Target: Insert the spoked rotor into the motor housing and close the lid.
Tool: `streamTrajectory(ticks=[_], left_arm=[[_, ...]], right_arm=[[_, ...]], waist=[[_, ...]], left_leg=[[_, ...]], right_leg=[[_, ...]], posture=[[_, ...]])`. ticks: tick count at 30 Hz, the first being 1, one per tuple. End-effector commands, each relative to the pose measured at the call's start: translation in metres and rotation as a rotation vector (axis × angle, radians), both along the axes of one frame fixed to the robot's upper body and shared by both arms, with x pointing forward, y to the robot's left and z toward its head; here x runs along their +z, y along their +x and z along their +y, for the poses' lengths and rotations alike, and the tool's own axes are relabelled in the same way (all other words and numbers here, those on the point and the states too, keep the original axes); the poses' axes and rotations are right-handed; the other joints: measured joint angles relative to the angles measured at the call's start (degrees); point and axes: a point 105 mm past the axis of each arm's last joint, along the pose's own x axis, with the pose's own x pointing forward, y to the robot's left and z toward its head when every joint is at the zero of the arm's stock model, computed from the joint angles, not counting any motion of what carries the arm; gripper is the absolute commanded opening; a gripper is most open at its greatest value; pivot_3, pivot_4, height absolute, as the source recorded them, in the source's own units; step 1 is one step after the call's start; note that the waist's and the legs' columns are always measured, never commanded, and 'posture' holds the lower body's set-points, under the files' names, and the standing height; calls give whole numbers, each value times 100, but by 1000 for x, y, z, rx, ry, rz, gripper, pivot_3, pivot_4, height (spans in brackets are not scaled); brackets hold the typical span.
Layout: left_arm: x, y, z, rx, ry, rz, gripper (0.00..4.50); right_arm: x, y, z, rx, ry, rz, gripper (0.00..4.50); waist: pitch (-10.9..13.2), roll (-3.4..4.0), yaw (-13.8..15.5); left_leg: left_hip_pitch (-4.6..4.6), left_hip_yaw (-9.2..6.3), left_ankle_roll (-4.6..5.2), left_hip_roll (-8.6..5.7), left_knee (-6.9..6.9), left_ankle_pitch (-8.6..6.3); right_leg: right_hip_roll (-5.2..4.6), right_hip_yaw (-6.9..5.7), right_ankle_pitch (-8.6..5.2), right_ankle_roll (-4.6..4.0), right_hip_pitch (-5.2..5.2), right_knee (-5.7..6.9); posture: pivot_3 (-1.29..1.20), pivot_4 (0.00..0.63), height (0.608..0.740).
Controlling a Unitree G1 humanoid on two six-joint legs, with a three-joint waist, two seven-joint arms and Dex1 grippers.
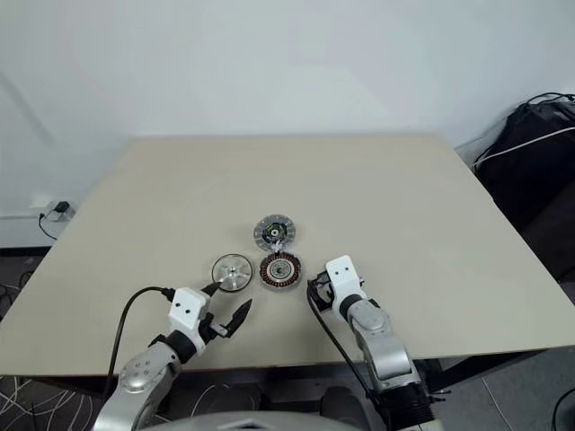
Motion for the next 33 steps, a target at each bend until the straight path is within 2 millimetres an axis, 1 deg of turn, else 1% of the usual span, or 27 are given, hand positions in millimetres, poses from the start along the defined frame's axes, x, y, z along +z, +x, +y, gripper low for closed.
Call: streamTrajectory(ticks=[1, 5, 9, 10, 12, 18, 21, 25, 28, 31, 33], left_arm=[[13, 3, -5, -19, -8, -54, 4500], [13, 3, -6, -18, -9, -53, 4500], [13, 3, -5, -17, -9, -53, 4500], [13, 3, -5, -16, -8, -53, 4500], [13, 3, -5, -15, -8, -54, 4500], [13, 4, -5, -16, -6, -55, 4500], [13, 4, -5, -17, -6, -56, 4500], [12, 4, -5, -18, -5, -56, 4500], [12, 4, -5, -20, -6, -54, 4500], [12, 4, -5, -21, -7, -53, 4500], [12, 4, -6, -21, -8, -52, 4500]], right_arm=[[5, 7, 4, 8, 24, -16, 4461], [-5, 3, 9, 29, 23, 17, 4461], [-9, -2, 11, 34, 29, 35, 4461], [-10, -3, 11, 34, 29, 37, 4080], [-11, -4, 11, 32, 30, 40, 3576], [-13, -9, 8, 21, 30, 53, 1673], [-13, -11, 8, 23, 28, 54, 1673], [-3, -11, 11, 25, 52, 29, 1673], [16, -5, 18, 42, 78, -31, 1673], [39, 4, 29, 71, 108, -103, 1673], [47, 8, 33, 85, 113, -124, 1673]], waist=[[0, 1, -5], [-3, 1, -8], [-9, 6, -10], [-10, 8, -10], [-14, 14, -10], [-29, 19, -5], [-36, 21, -1], [-37, 21, -2], [-33, 26, -3], [-27, 32, -14], [-26, 34, -16]], left_leg=[[0, 0, 0, 0, 0, 0], [0, 0, 1, 0, 0, 0], [5, 0, 0, 2, 0, 1], [5, 0, -1, 4, 0, 1], [5, -1, -1, 4, 0, 1], [5, -1, -1, 4, 0, 1], [5, -1, -1, 3, 0, 1], [5, -1, -1, 3, -1, 1], [4, -1, -1, 3, -2, 1], [4, -2, -2, 4, -2, 1], [4, -1, -2, 5, -2, 1]], right_leg=[[1, 0, 0, 0, 0, 0], [4, 1, 0, 0, 0, 1], [5, 2, 0, 0, 1, 3], [4, 2, 0, 0, 2, 3], [4, 2, 0, 0, 1, 3], [5, 2, -1, 0, 2, 3], [2, 2, -2, 0, 3, 3], [-4, 2, -3, 0, 2, 3], [-6, 2, -3, 0, 1, 3], [-6, 2, -5, 2, 0, 3], [-4, 4, -8, 10, -3, 3]], posture=[[0, 0, 740], [0, 0, 740], [0, 0, 740], [0, 0, 740], [0, 0, 740], [0, 0, 740], [0, 0, 740], [0, 0, 740], [0, 0, 740], [0, 0, 740], [0, 0, 740]])
